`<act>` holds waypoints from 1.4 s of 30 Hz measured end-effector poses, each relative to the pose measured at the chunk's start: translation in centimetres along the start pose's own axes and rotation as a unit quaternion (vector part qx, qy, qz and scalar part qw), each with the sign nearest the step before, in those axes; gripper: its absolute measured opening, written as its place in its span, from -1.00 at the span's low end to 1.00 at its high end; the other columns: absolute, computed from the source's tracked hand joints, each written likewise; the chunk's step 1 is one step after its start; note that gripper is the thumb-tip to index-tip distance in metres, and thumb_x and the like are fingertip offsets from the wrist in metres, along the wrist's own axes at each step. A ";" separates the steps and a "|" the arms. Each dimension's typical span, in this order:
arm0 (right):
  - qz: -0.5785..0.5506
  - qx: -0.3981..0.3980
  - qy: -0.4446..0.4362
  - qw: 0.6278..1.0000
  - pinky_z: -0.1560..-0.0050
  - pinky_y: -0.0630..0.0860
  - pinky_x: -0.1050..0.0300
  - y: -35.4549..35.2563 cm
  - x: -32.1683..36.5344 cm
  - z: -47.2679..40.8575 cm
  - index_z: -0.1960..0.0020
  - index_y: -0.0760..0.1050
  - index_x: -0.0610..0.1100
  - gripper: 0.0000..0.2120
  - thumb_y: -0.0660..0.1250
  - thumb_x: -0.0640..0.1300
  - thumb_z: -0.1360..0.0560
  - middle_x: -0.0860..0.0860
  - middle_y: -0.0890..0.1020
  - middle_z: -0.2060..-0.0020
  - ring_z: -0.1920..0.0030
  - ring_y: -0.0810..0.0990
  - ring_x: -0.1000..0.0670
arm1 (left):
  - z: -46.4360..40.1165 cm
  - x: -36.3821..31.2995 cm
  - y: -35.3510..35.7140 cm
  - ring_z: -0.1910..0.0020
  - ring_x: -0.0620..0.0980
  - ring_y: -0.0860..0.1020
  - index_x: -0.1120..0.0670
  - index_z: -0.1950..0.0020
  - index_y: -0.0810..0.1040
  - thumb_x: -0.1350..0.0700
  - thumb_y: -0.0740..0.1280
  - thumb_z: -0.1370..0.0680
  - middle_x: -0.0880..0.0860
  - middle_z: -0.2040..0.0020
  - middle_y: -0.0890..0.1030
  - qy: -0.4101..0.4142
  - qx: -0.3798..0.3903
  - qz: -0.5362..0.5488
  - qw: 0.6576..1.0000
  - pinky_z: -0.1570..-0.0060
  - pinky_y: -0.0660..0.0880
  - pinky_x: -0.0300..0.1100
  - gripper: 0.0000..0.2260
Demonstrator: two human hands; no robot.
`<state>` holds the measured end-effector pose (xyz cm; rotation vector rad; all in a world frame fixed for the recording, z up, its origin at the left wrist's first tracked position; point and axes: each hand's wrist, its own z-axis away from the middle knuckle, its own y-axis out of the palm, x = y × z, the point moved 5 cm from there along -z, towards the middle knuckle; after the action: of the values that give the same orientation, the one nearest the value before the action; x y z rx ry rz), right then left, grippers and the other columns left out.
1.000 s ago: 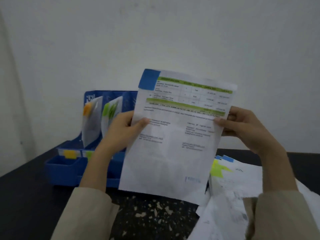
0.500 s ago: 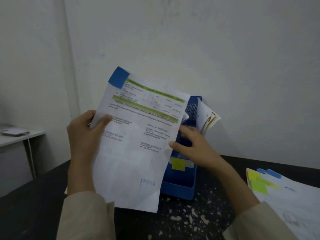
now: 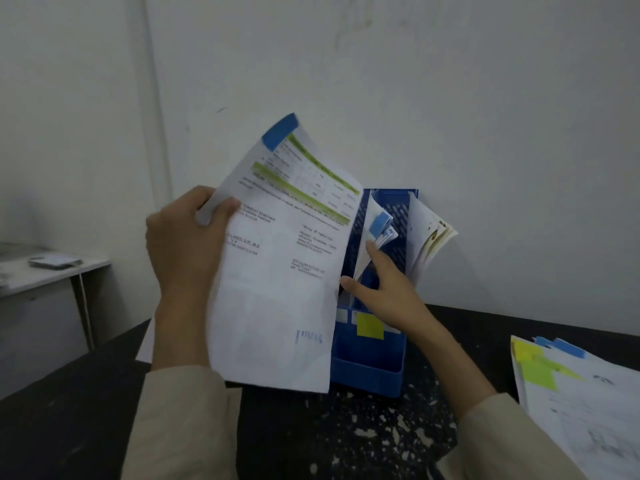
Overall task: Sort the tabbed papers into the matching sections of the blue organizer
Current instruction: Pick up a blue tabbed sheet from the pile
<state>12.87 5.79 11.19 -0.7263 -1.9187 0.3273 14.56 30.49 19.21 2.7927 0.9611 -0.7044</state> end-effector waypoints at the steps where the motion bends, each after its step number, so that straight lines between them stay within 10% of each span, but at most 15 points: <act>1: -0.001 -0.004 0.002 1.000 -0.42 0.05 0.21 -0.1 0.0 0.0 -0.54 -0.10 -0.07 -0.24 0.30 0.00 -0.53 0.05 0.04 -0.52 -0.50 0.06 0.07 | -0.4 -0.8 0.1 0.34 -0.06 0.47 0.14 0.07 0.65 0.05 0.37 -0.51 0.05 0.23 0.62 0.022 -0.013 -0.034 0.999 0.42 0.27 -0.31 -0.84; 10: -0.018 -0.011 0.020 1.000 -0.43 0.25 -0.01 -0.9 -0.7 0.5 -0.54 -0.05 -0.05 -0.24 0.34 -0.05 -0.52 0.05 0.13 -0.51 -0.47 0.17 0.03 | -4.3 -8.1 6.4 0.17 0.18 0.56 0.21 0.08 0.57 0.09 0.22 -0.59 0.21 0.15 0.62 0.143 0.003 -0.182 0.973 0.29 0.23 -0.13 -0.77; 18: -0.090 0.000 0.038 0.995 -0.42 0.28 -0.03 -1.2 -1.8 0.1 -0.54 0.00 0.01 -0.25 0.36 -0.08 -0.51 0.08 0.18 -0.49 -0.46 0.21 0.05 | -4.5 -11.9 11.0 0.53 0.12 0.51 0.25 0.18 0.58 0.20 0.25 -0.53 0.15 0.45 0.57 0.221 -0.073 -0.024 0.972 0.52 0.32 -0.22 -0.82; 29: -0.138 0.016 0.066 0.988 -0.29 0.44 0.01 -1.4 -1.8 -0.2 -0.53 0.02 0.03 -0.32 0.26 -0.28 -0.54 0.08 0.34 -0.40 -0.32 0.39 0.06 | 7.6 -4.2 16.7 0.35 -0.37 0.45 0.30 -0.16 0.47 0.19 0.06 -0.66 -0.13 0.29 0.43 0.013 0.179 0.179 0.967 0.37 0.33 -0.45 -0.73; 33: -0.155 0.014 0.065 0.986 -0.19 0.48 0.06 -1.8 -1.5 0.0 -0.52 0.06 0.01 -0.36 0.22 -0.33 -0.56 0.30 0.40 -0.07 0.04 0.45 0.21 | 8.5 -3.5 17.0 0.34 -0.13 0.43 0.23 -0.20 0.46 0.17 0.04 -0.67 0.01 0.23 0.50 -0.006 0.213 0.157 0.964 0.34 0.35 -0.40 -0.74; 36: -0.152 0.015 0.074 0.986 -0.18 0.51 0.01 -1.8 -1.4 0.2 -0.53 0.05 0.03 -0.34 0.24 -0.30 -0.56 0.02 0.34 -0.40 0.00 0.43 0.24 | 9.7 -2.2 17.7 0.34 -0.01 0.42 0.22 -0.02 0.43 0.21 0.04 -0.66 0.07 0.29 0.46 -0.028 0.290 0.085 0.953 0.34 0.32 -0.18 -0.81; 42: -0.151 0.016 0.061 0.987 -0.16 0.50 0.02 -1.6 -1.5 0.1 -0.53 0.04 -0.02 -0.34 0.23 -0.33 -0.55 0.08 0.37 -0.31 -0.07 0.42 0.19 | 12.9 0.3 18.3 0.21 0.26 0.48 0.08 0.29 0.22 0.29 0.11 -0.61 0.28 0.22 0.50 -0.018 0.403 -0.027 0.915 0.29 0.32 0.01 -0.71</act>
<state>12.70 3.62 10.94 -0.4147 -1.8684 0.1216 20.80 12.98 6.71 3.4058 0.8830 -1.4334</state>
